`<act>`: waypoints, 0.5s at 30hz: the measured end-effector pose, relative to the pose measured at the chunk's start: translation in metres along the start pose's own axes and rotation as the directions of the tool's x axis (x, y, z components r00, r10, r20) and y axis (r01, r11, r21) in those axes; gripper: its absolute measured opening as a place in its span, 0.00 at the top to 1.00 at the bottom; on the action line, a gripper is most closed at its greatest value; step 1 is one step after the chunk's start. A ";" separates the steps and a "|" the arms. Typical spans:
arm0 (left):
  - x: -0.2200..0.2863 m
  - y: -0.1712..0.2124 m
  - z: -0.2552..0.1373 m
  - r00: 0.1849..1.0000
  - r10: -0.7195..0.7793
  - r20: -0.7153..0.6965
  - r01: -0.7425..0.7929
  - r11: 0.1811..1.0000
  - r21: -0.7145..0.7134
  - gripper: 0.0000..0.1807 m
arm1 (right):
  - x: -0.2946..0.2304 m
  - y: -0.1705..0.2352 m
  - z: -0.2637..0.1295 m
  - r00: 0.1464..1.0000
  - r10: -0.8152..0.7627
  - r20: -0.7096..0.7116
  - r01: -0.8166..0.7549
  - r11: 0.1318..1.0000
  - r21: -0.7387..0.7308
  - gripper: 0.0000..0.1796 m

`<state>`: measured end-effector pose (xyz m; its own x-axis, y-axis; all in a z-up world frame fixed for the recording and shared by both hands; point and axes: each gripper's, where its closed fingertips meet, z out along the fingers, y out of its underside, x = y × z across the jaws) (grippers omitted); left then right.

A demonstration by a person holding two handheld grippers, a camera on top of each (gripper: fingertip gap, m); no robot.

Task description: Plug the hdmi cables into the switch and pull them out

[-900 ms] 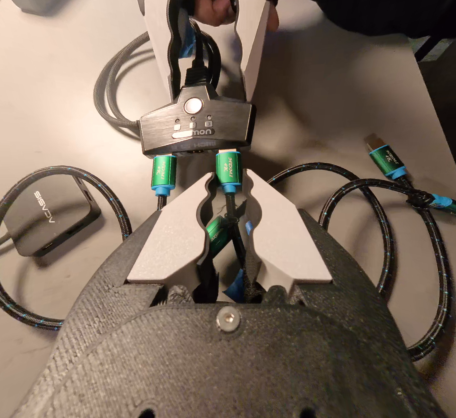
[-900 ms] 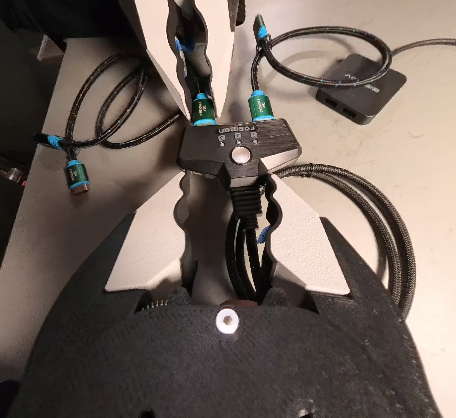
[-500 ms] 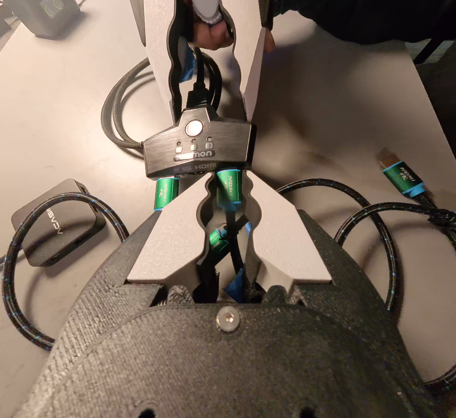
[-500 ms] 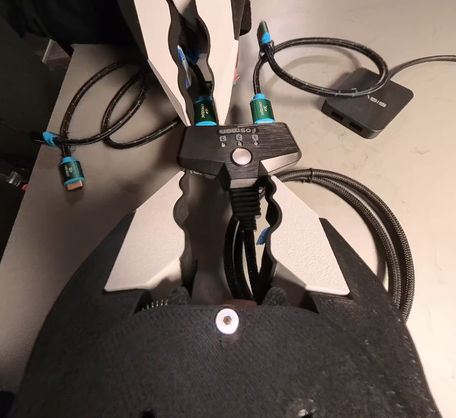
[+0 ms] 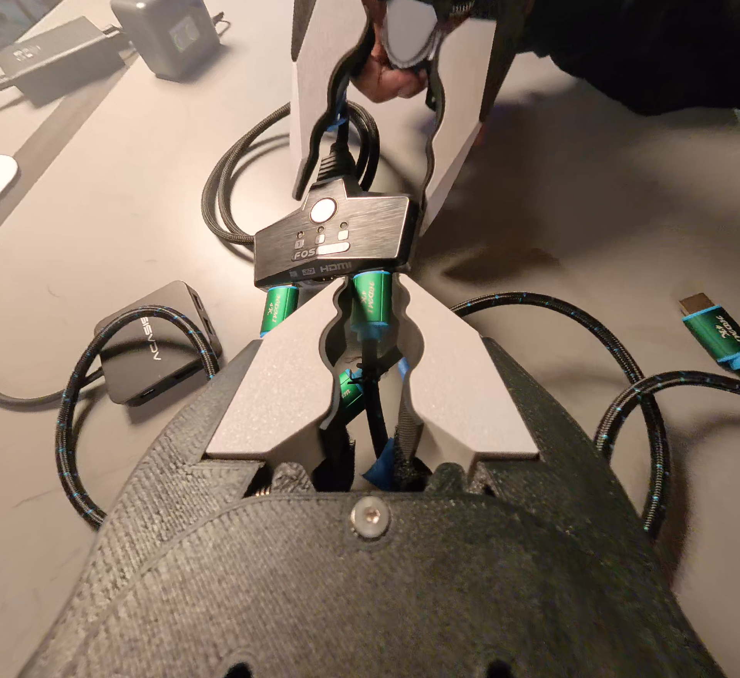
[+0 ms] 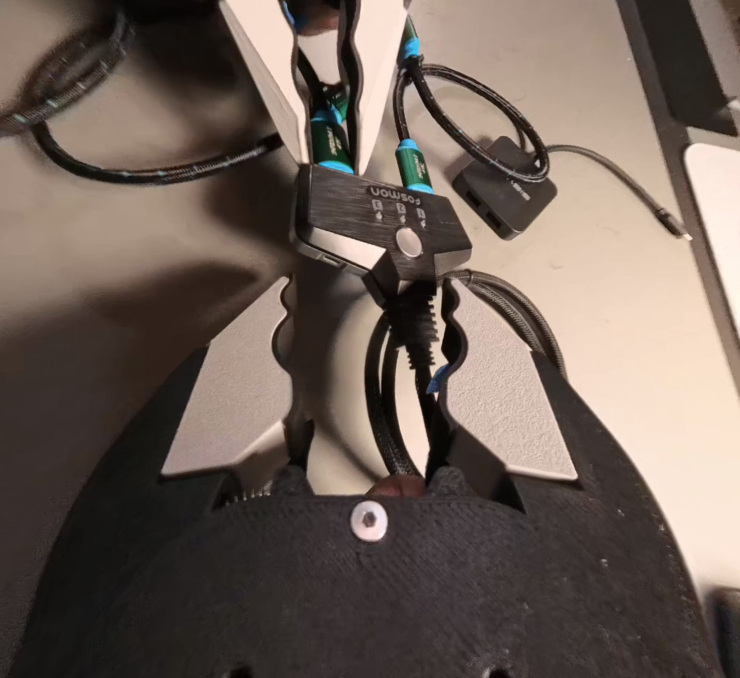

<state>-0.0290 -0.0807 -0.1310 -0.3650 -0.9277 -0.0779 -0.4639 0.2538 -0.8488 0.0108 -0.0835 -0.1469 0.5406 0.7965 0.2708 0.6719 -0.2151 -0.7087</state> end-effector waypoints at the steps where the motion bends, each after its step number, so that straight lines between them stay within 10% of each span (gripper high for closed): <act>1: 0.000 -0.002 0.000 1.000 0.004 0.006 -0.004 1.000 0.007 0.90 | 0.003 0.001 0.002 0.999 -0.027 -0.032 0.027 0.999 -0.018 0.58; 7: 0.003 -0.012 -0.003 0.999 0.041 0.021 -0.042 0.998 0.053 0.90 | 0.023 0.001 0.002 0.966 -0.166 -0.199 0.149 0.984 -0.096 0.80; 15: -0.036 -0.058 -0.066 0.989 -0.100 0.106 0.052 0.924 0.379 0.82 | 0.048 -0.007 -0.019 0.927 -0.165 -0.336 0.143 0.986 -0.090 0.81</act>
<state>-0.0425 -0.0443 -0.0445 -0.2291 -0.9722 -0.0482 -0.1413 0.0822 -0.9865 0.0412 -0.0545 -0.1165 0.5603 0.5839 0.5874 0.7851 -0.1485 -0.6013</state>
